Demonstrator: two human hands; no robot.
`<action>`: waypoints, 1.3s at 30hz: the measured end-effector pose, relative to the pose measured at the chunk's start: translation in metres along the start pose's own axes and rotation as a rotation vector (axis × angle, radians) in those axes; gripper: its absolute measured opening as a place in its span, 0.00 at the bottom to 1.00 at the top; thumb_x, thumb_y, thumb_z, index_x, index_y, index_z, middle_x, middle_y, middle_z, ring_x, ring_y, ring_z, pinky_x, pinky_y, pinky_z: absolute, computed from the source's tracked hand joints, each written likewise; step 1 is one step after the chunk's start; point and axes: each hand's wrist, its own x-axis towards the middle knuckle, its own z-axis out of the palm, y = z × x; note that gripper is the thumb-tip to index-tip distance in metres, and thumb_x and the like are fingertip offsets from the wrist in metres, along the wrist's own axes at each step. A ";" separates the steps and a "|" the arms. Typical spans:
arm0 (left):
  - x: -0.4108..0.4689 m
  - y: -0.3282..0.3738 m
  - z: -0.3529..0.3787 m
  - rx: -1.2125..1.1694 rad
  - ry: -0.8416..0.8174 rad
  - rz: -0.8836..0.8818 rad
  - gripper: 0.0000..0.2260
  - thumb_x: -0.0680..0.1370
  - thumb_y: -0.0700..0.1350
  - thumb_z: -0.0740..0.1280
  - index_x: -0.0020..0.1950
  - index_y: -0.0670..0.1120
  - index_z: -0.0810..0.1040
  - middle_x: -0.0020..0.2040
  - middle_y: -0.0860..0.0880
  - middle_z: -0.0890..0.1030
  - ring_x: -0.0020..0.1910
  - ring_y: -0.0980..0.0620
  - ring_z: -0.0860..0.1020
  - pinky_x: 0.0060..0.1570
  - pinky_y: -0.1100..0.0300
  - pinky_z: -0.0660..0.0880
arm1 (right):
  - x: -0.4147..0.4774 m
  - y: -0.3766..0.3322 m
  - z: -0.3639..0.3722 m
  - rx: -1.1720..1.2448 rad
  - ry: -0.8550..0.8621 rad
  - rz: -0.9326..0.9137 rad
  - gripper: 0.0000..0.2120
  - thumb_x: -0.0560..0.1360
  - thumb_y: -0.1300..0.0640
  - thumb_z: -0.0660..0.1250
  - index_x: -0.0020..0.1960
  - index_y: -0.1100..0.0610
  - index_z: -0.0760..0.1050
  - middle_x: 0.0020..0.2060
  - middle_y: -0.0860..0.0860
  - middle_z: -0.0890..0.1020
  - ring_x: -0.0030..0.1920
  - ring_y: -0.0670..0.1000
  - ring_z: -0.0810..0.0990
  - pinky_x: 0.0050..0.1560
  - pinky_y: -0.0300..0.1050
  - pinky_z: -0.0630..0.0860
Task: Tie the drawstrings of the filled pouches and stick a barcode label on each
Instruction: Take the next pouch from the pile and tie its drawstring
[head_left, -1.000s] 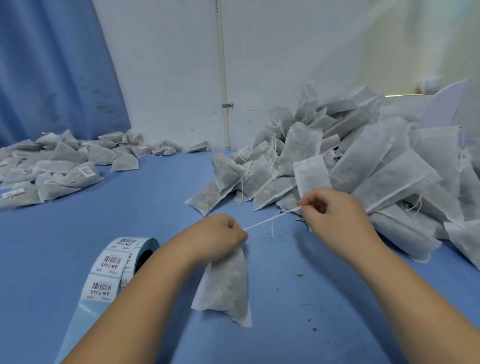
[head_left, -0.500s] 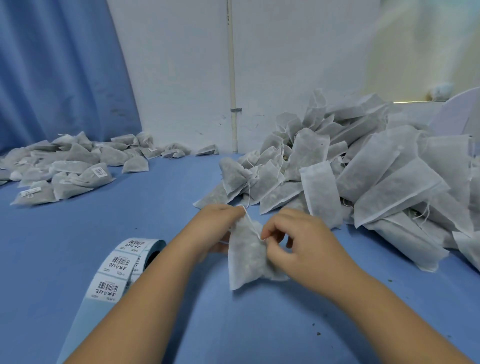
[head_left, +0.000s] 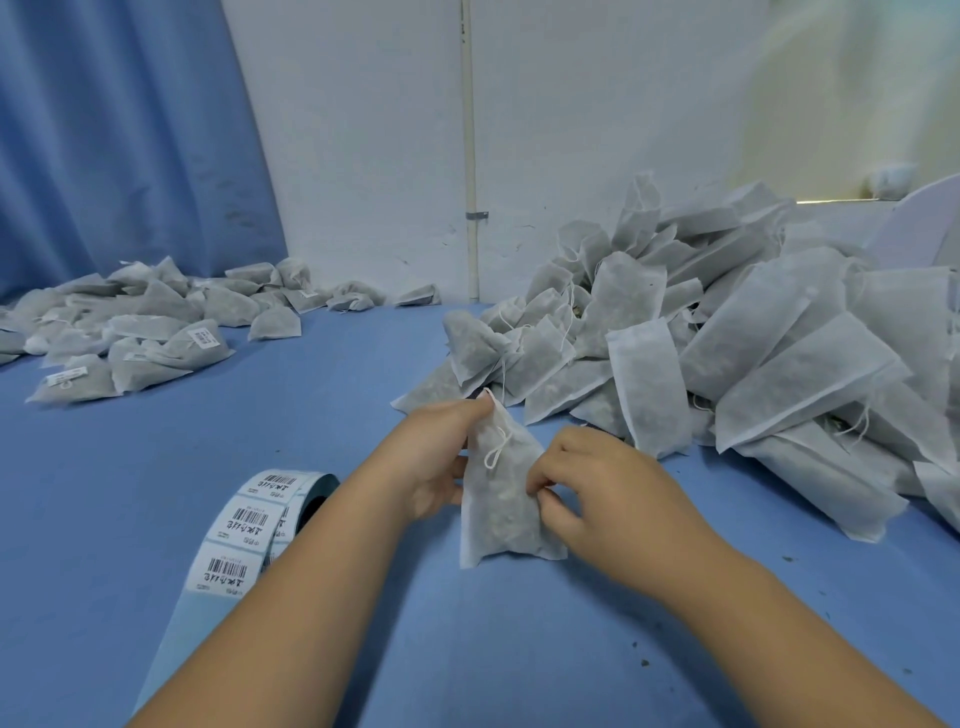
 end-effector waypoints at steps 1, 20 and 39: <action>-0.001 0.000 0.001 0.011 0.001 0.010 0.10 0.81 0.50 0.64 0.53 0.45 0.81 0.40 0.46 0.82 0.36 0.47 0.81 0.43 0.51 0.80 | 0.000 -0.001 -0.001 0.035 0.018 0.031 0.06 0.76 0.53 0.62 0.46 0.48 0.78 0.43 0.43 0.76 0.46 0.44 0.74 0.47 0.46 0.74; -0.003 -0.001 0.008 0.263 0.091 0.064 0.11 0.84 0.51 0.57 0.51 0.50 0.78 0.45 0.46 0.80 0.41 0.47 0.79 0.47 0.48 0.81 | -0.001 -0.004 0.004 0.163 0.172 -0.002 0.03 0.75 0.54 0.70 0.43 0.50 0.83 0.40 0.43 0.76 0.41 0.46 0.77 0.40 0.49 0.75; -0.001 -0.011 -0.002 0.265 -0.069 0.026 0.08 0.76 0.34 0.70 0.38 0.42 0.83 0.37 0.45 0.85 0.36 0.50 0.83 0.38 0.60 0.78 | -0.001 0.012 0.013 0.420 -0.024 0.005 0.06 0.74 0.56 0.71 0.48 0.49 0.85 0.48 0.38 0.83 0.53 0.39 0.79 0.58 0.40 0.73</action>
